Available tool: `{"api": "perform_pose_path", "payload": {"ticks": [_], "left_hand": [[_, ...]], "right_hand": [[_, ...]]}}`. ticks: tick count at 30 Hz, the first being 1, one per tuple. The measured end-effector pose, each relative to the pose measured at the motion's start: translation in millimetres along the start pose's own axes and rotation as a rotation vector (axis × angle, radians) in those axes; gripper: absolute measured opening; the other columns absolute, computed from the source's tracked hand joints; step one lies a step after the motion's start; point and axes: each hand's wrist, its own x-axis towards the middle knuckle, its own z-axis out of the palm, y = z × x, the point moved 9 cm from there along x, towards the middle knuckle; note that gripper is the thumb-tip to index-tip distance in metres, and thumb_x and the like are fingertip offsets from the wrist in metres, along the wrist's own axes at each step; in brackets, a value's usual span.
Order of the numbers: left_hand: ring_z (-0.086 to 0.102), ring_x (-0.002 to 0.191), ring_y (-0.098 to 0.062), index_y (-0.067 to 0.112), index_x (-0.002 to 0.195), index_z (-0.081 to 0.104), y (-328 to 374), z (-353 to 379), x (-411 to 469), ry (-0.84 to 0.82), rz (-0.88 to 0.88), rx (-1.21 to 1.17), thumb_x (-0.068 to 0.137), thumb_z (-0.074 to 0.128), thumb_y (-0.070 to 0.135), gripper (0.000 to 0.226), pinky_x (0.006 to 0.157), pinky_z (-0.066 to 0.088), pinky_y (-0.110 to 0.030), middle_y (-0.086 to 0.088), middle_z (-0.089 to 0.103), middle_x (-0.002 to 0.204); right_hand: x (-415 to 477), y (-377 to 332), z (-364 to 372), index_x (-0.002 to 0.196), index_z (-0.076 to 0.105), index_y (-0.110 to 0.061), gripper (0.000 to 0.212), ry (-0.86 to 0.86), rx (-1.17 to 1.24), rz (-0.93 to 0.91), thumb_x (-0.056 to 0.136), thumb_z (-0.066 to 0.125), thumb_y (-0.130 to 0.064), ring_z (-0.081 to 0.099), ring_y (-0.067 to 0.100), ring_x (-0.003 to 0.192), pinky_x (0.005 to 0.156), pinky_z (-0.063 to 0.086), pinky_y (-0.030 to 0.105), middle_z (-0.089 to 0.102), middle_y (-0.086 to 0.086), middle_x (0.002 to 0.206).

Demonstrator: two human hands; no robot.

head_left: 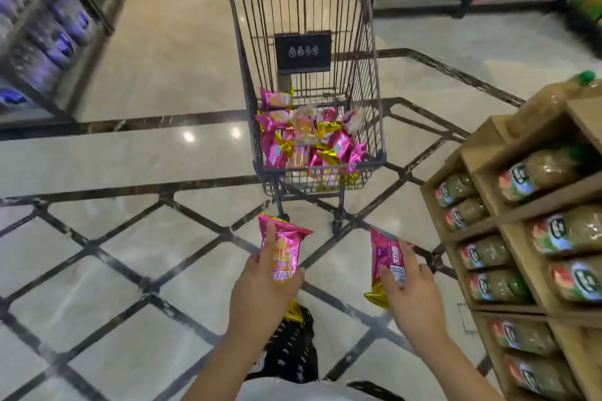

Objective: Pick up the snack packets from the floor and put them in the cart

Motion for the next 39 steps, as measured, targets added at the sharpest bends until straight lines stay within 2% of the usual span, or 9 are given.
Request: {"api": "perform_pose_path", "payload": {"ticks": [5,9,15,20,22,26,28,31,39], "left_hand": [[0.057,0.089,-0.015,0.058,0.142,-0.022,34.8,-49.7,87.5,0.014,0.135,0.023,0.090,0.058,0.056,0.095,0.069,0.049,-0.030,0.008,0.048,0.100],[0.058,0.091,-0.018,0.056,0.143,-0.020,58.5,-70.2,149.6,0.057,0.148,0.026,0.088,0.060,0.055,0.097,0.063,0.041,-0.028,0.003,0.052,0.101],[0.060,0.109,-0.021,0.056,0.143,-0.025,98.8,-75.5,226.5,0.078,0.159,0.076,0.085,0.055,0.068,0.100,0.082,0.055,-0.035,0.000,0.056,0.131],[0.058,0.108,-0.019,0.051,0.144,-0.028,136.1,-85.5,274.2,0.078,0.152,0.074,0.087,0.056,0.064,0.103,0.082,0.053,-0.032,-0.001,0.055,0.131],[0.056,0.116,-0.022,0.044,0.147,-0.029,142.0,-81.5,291.8,0.049,0.121,0.117,0.087,0.051,0.069,0.103,0.087,0.052,-0.034,-0.005,0.052,0.138],[0.027,0.146,-0.034,0.033,0.149,-0.029,144.6,-74.7,316.1,0.010,-0.002,0.173,0.071,0.019,0.089,0.107,0.115,0.032,-0.045,-0.015,0.015,0.163],[0.020,0.148,-0.033,0.031,0.150,-0.028,145.8,-71.1,319.7,0.004,-0.026,0.193,0.073,0.019,0.087,0.106,0.118,0.026,-0.045,-0.016,0.009,0.163],[0.013,0.150,-0.032,0.028,0.152,-0.024,140.6,-60.2,325.6,-0.033,-0.040,0.311,0.081,0.022,0.083,0.102,0.120,0.022,-0.045,-0.017,0.006,0.164],[0.008,0.151,-0.034,0.026,0.158,0.006,147.4,-29.9,322.2,-0.158,0.035,0.488,0.095,0.032,0.068,0.081,0.122,0.015,-0.045,-0.016,0.008,0.164]], "right_hand": [[56.8,-80.5,-11.6,0.151,0.031,-0.025,0.056,0.048,0.046,-0.056,0.098,0.050,-0.035,0.054,0.035,0.108,0.075,0.043,0.037,0.049,0.016,0.132],[97.0,-123.5,-19.0,0.153,0.020,-0.034,0.063,0.055,0.073,-0.082,0.097,0.047,-0.044,0.056,0.030,0.105,0.075,0.041,0.034,0.051,0.012,0.125],[184.3,-172.7,-34.4,0.153,0.020,-0.032,0.064,0.026,0.112,-0.157,0.097,0.048,-0.045,0.048,0.030,0.126,0.096,0.043,0.038,0.044,0.011,0.142],[248.0,-207.0,-48.9,0.154,0.012,-0.036,0.067,-0.017,0.090,-0.188,0.097,0.045,-0.049,0.049,0.032,0.125,0.096,0.044,0.039,0.043,0.013,0.143],[268.9,-212.1,-48.7,0.155,0.009,-0.036,0.068,-0.041,0.055,-0.186,0.098,0.041,-0.052,0.050,0.033,0.122,0.095,0.044,0.040,0.044,0.015,0.139],[297.7,-209.0,-30.4,0.155,-0.004,-0.027,0.081,-0.228,-0.225,-0.147,0.092,0.024,-0.070,0.037,0.035,0.131,0.103,0.036,0.042,0.034,0.021,0.143],[306.2,-204.5,-29.4,0.156,-0.002,-0.025,0.082,-0.252,-0.288,-0.125,0.092,0.021,-0.071,0.029,0.035,0.139,0.108,0.032,0.044,0.026,0.019,0.151],[316.7,-197.3,-33.9,0.155,0.004,-0.027,0.080,-0.232,-0.296,-0.107,0.091,0.023,-0.072,0.033,0.036,0.136,0.107,0.037,0.044,0.031,0.018,0.149],[311.3,-176.1,-48.3,0.155,0.009,-0.023,0.075,-0.171,-0.420,-0.073,0.095,0.030,-0.064,0.034,0.034,0.134,0.104,0.037,0.041,0.035,0.015,0.144]]}}
